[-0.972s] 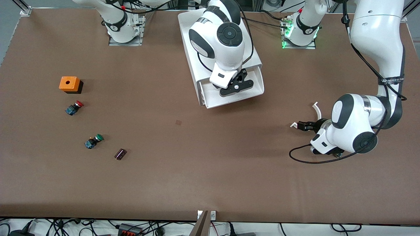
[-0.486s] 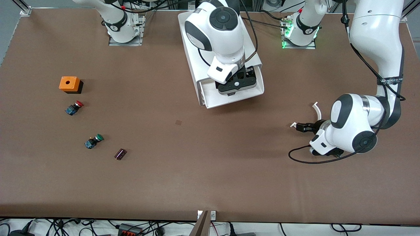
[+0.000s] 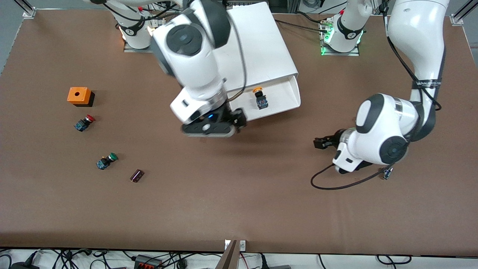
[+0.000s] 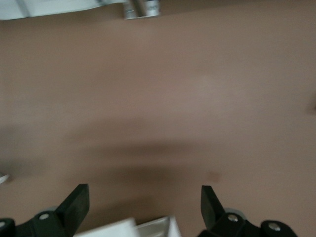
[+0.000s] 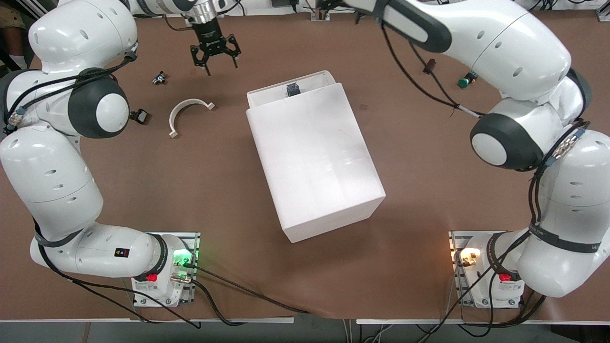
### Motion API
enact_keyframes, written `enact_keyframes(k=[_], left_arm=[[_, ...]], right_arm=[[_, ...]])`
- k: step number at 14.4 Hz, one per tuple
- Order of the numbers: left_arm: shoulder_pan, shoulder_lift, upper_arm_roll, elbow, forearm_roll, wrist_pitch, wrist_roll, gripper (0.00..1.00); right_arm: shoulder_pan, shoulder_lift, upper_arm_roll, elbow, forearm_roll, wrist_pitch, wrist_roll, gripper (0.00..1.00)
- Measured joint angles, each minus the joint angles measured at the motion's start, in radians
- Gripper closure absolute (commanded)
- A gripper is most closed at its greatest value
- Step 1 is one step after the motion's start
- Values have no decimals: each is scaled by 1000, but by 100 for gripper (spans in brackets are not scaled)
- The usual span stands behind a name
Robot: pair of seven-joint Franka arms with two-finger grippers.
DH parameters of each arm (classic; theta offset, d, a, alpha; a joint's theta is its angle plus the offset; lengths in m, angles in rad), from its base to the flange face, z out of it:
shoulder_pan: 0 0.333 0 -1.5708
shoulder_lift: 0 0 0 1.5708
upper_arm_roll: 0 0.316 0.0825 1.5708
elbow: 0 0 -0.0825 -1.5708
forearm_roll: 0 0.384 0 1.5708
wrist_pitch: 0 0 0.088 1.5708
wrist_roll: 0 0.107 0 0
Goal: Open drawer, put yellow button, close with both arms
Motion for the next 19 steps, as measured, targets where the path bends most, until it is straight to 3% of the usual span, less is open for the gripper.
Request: enact_keyframes(k=[5, 8, 13, 19], left_arm=[[-23, -11, -122, -9, 0, 89, -195, 0], [-66, -37, -135, -80, 1, 178, -244, 0], [-87, -102, -145, -195, 1, 228, -253, 0], [-88, -160, -208, -292, 1, 228, -262, 0]], right_arm=[[-264, 4, -22, -9, -6, -103, -382, 0], [-399, 4, -21, -11, -3, -115, -498, 0], [-485, -14, -20, -11, -3, -156, -550, 0], [-536, -49, -24, -29, -4, -175, -551, 0]])
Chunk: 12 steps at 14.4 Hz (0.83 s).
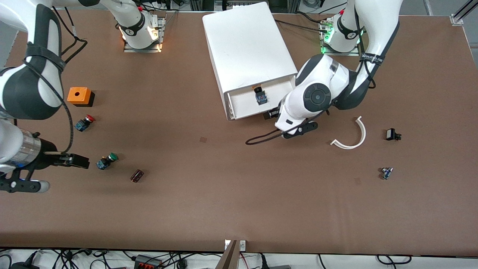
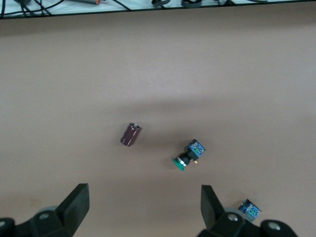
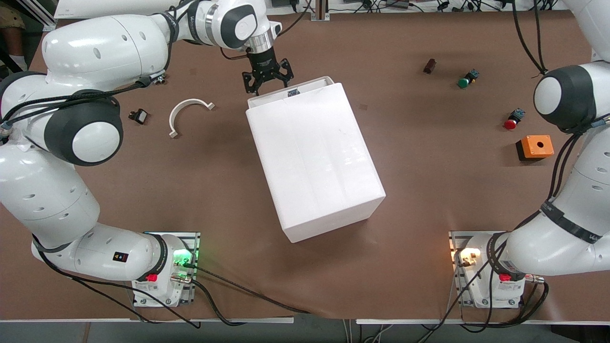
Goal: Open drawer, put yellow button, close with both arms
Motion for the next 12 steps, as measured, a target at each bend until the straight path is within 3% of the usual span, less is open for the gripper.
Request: enact_keyframes(k=[5, 8, 12], left_arm=[[-1, -38, -66, -50, 0, -3, -48, 0], [-1, -39, -81, -65, 0, -3, -50, 0], [-1, -39, -89, -68, 0, -6, -51, 0]], right_arm=[[-77, -195, 8, -209, 0, 37, -12, 0], [-173, -320, 91, -319, -1, 42, -72, 0], [-207, -406, 121, -394, -32, 43, -105, 0]])
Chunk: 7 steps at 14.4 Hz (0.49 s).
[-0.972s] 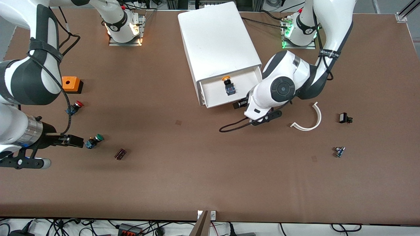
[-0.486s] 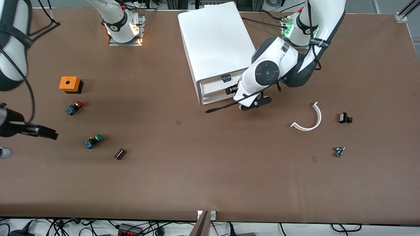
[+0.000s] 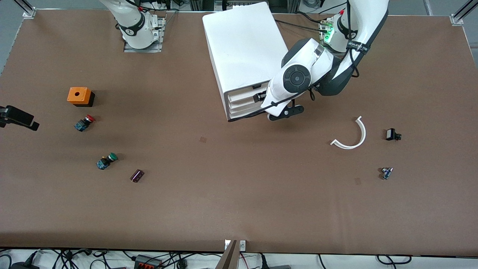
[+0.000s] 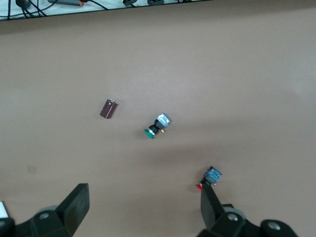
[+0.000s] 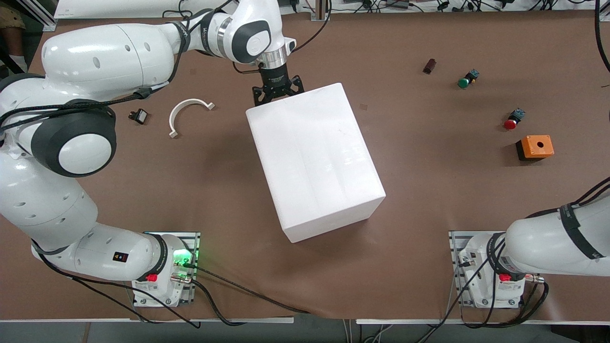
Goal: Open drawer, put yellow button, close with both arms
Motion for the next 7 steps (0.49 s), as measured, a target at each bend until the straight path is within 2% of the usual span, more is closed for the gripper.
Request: enact_keyframes(k=[3, 7], left_arm=[[-1, 0, -13, -4, 0, -1, -1, 0], [-5, 0, -16, -10, 0, -1, -5, 0]], right_arm=[[10, -25, -1, -31, -9, -3, -2, 0], [60, -30, -58, -47, -10, -3, -24, 0]])
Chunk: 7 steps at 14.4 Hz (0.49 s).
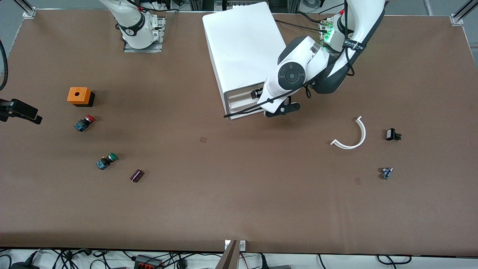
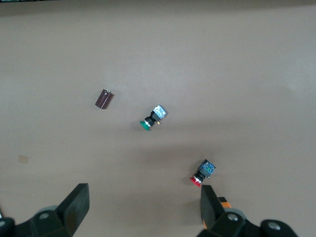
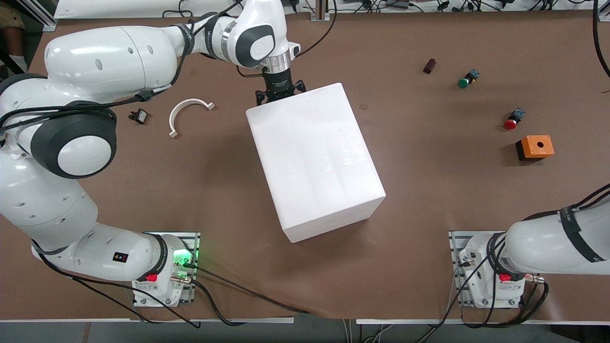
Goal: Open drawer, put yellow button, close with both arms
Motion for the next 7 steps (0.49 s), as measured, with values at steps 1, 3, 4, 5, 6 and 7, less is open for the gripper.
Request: enact_keyframes(k=[1, 3, 4, 5, 6, 7], left_arm=[[1, 0, 0, 0, 0, 0, 0, 0], [6, 0, 2, 0, 4, 0, 3, 0], [13, 0, 4, 1, 19, 1, 11, 0], [25, 0, 6, 4, 44, 2, 27, 0], [43, 0, 8, 10, 65, 2, 50, 0], [64, 0, 9, 19, 79, 2, 79, 0]], right_arm=[[4, -6, -2, -8, 0, 0, -1, 0], [10, -34, -2, -44, -1, -1, -1, 0], [12, -53, -2, -72, -1, -1, -1, 0], [14, -74, -2, -105, -1, 0, -1, 0], [15, -97, -2, -141, -1, 3, -1, 0], [15, -121, -2, -177, -2, 10, -1, 0]])
